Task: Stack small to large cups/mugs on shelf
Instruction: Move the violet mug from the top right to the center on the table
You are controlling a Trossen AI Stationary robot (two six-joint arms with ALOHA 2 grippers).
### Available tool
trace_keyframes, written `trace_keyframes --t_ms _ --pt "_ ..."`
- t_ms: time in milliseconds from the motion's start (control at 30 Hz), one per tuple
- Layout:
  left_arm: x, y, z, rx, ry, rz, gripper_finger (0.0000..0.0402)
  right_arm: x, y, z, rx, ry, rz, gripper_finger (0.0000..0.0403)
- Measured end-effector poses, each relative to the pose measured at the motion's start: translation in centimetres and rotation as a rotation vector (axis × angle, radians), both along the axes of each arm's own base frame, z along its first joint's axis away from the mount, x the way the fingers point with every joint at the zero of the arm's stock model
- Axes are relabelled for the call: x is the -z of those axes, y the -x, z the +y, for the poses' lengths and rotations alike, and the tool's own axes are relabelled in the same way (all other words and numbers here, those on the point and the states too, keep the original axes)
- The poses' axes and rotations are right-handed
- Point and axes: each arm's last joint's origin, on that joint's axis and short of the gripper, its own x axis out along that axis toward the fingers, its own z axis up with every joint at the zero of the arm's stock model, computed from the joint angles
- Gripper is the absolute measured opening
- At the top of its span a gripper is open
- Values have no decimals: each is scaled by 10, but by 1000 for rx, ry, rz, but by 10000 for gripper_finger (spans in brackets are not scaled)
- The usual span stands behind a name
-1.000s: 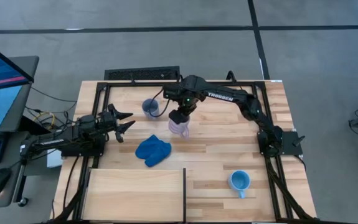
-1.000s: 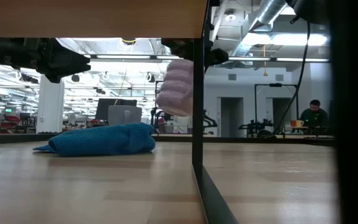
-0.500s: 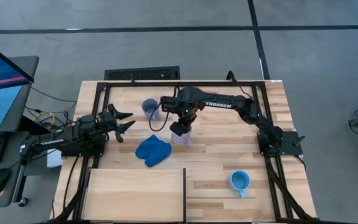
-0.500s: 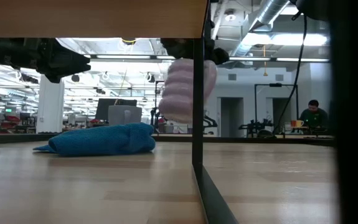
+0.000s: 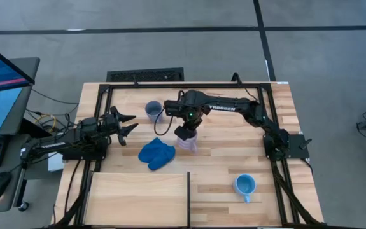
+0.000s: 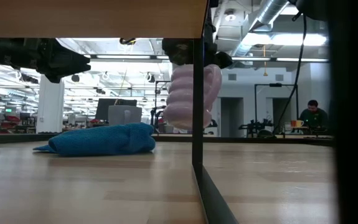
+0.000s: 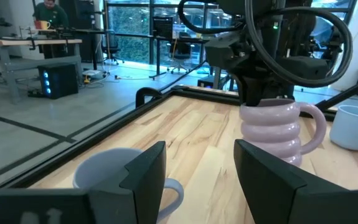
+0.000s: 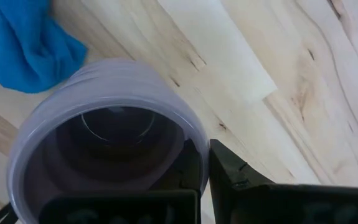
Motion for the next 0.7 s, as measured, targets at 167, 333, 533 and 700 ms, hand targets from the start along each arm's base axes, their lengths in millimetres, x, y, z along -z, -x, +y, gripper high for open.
trace_keyframes --t_ms 167,333,533,700 --pt "0 0 0 0 0 0 180 21 -4 2 -3 -41 56 23" --pt "0 0 0 1 0 1 180 26 -7 7 -34 -68 43 23" --pt "0 0 0 5 0 1 180 26 -8 8 -17 -64 39 23" --pt "0 0 0 5 0 1 180 26 -9 8 -22 -61 24 23"
